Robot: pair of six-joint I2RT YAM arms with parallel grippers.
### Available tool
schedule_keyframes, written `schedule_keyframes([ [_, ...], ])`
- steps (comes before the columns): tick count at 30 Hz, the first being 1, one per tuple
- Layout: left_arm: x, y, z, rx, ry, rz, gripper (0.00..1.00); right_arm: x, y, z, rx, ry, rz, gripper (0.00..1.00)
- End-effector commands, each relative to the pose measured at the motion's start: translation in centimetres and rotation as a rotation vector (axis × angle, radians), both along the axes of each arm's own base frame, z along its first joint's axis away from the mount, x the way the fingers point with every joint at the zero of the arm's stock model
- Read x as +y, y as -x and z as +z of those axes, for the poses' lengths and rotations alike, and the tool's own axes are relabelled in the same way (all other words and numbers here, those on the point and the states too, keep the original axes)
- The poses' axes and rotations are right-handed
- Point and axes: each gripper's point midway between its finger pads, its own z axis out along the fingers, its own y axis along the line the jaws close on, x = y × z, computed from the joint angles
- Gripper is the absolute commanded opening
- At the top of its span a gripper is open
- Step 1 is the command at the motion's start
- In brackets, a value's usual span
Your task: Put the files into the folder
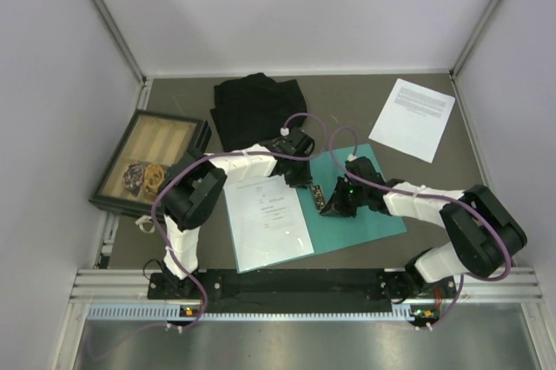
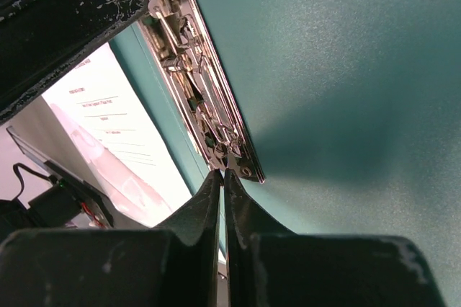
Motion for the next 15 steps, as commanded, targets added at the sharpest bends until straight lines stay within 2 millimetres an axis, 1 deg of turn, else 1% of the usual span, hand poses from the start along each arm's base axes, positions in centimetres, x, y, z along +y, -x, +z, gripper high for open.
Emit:
schedule_keyframes([
  [1, 4.9, 2.6, -3.7, 0.073, -0.252, 0.084, 0.24, -0.2, 0.0, -0.2, 0.002, 0.051, -0.015, 0.00],
  [2, 4.8, 2.7, -3.8, 0.075, -0.254, 0.089, 0.22, -0.2, 0.0, -0.2, 0.000, 0.057, -0.018, 0.00],
  [9, 3.9, 3.5, -3.9, 0.073, -0.261, 0.108, 0.23, -0.3, 0.1, -0.3, 0.000, 0.067, -0.029, 0.00],
  [15, 3.6, 4.1, -3.5, 0.080, -0.260, 0.168, 0.27, -0.4, 0.1, -0.3, -0.005, 0.077, -0.037, 0.00],
])
